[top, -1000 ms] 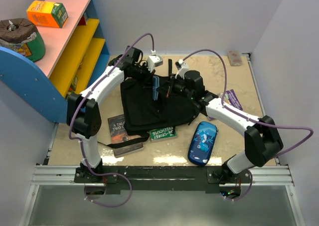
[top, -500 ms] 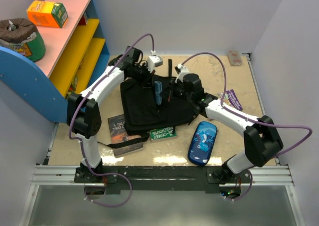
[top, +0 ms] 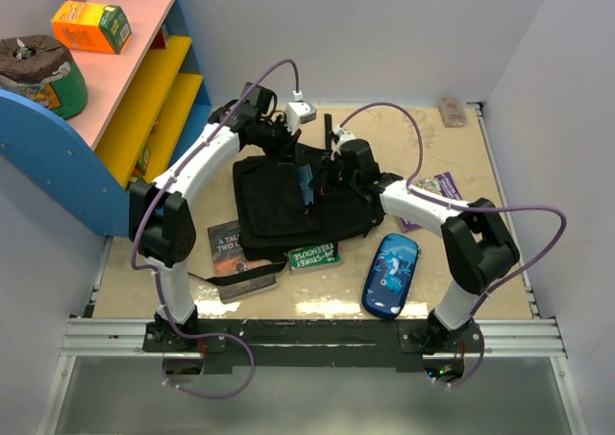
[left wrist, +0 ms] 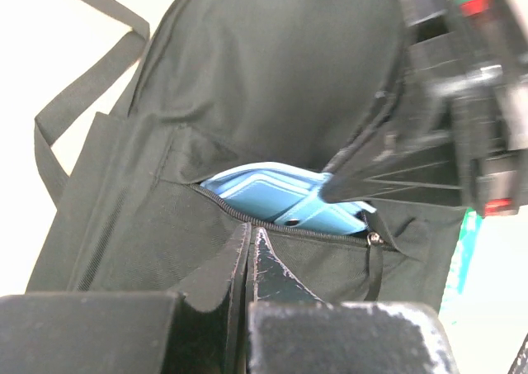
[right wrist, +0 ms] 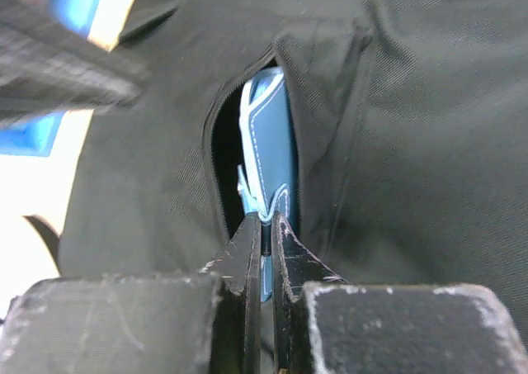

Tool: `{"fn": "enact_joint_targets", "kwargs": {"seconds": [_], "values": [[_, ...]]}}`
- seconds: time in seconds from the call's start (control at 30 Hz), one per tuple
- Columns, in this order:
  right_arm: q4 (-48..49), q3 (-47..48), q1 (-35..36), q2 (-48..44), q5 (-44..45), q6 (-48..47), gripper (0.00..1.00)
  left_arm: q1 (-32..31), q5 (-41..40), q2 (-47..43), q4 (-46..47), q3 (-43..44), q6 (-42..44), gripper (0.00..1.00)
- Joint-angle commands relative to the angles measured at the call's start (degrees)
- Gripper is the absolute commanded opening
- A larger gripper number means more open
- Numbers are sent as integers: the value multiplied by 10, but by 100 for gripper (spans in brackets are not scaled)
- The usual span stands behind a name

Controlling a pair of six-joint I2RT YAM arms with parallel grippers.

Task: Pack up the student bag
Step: Place the personal item in the student bag.

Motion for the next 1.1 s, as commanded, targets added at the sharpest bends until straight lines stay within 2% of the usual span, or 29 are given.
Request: {"fn": "enact_joint_targets", "kwargs": {"seconds": [0.0,0.1,0.23,0.37,0.5,0.57,0.67,0.8,0.93,1.07], "values": [[-84,3,-6,29,61,-4,0,-9,10,-16,-3,29,-8,0],[-52,3,-6,46,8,2,0,-14,11,-10,-2,29,-10,0],[-57,36,-6,87,-28,14,0,-21,8,-7,0,22,-14,0],[-126,60,-18,131,42,42,0,-21,-5,-14,8,8,-12,0],[-163,40,-60,157,48,59,0,-20,-13,-23,15,-12,-9,0],[-159,35,-60,160,29,41,0,-21,-15,-25,18,-20,-9,0],[-115,31,-50,164,-49,20,0,-21,-14,-25,23,-24,-11,0],[-143,92,-10,196,-91,-19,0,-22,-18,-24,24,-27,-15,0],[-139,111,1,203,-157,-34,0,-21,-30,-35,32,-49,-10,0],[-60,76,2,163,-238,-28,0,-21,-37,-37,42,-72,-8,0]]}}
